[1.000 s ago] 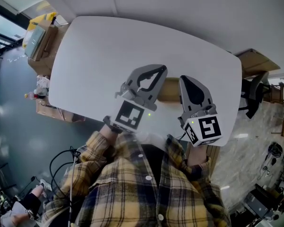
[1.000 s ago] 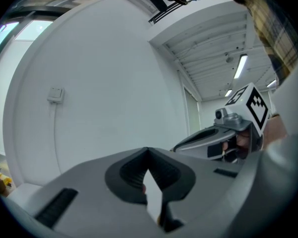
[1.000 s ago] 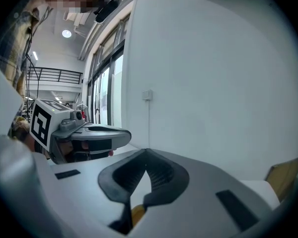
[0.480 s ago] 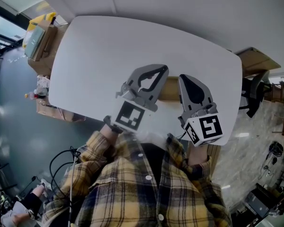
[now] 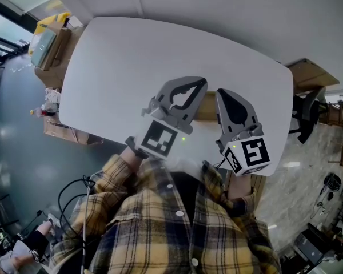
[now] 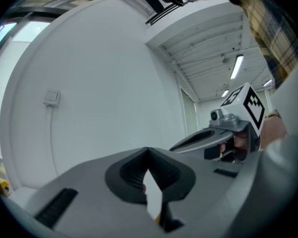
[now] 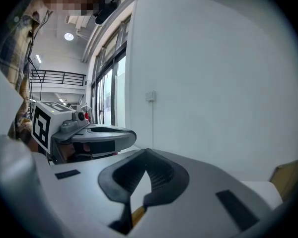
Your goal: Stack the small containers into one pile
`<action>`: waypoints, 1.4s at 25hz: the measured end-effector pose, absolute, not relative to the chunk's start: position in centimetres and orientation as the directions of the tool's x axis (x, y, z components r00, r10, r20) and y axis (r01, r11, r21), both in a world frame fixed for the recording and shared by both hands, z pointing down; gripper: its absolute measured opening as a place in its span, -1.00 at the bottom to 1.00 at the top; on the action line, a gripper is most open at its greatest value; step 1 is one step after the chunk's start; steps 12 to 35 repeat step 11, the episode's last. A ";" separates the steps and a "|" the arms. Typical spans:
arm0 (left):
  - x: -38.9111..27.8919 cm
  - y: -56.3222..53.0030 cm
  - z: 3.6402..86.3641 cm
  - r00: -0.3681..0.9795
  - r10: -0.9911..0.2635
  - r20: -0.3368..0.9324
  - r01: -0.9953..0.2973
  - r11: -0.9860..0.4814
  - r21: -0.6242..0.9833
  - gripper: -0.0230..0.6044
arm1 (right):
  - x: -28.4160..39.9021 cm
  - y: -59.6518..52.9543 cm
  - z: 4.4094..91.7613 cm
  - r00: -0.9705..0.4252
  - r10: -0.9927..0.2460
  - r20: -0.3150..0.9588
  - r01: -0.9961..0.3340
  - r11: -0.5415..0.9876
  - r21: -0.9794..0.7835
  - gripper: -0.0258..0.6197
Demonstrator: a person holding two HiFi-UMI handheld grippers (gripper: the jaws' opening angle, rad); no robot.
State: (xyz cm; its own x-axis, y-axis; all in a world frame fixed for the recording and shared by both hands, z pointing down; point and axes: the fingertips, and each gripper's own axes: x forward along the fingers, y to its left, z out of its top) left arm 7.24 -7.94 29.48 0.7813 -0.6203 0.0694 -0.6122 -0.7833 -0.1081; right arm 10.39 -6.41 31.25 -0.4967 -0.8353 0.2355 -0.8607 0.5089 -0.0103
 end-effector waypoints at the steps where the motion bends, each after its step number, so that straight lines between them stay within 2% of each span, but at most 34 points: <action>1: 7.3 -7.9 29.5 0.785 -0.615 0.070 -0.608 -0.787 -0.104 -0.87 | 10.3 -6.4 31.3 -0.498 -0.835 0.236 -0.860 0.510 -0.009 -0.87; 11: 7.0 -7.8 29.8 0.816 -0.567 0.113 -0.558 -0.824 -0.099 -0.87 | 11.1 -5.7 31.2 -0.484 -0.843 0.234 -0.869 0.494 -0.015 -0.87; 35: 7.0 -7.8 29.8 0.816 -0.567 0.113 -0.558 -0.824 -0.099 -0.87 | 11.1 -5.7 31.2 -0.484 -0.843 0.234 -0.869 0.494 -0.015 -0.87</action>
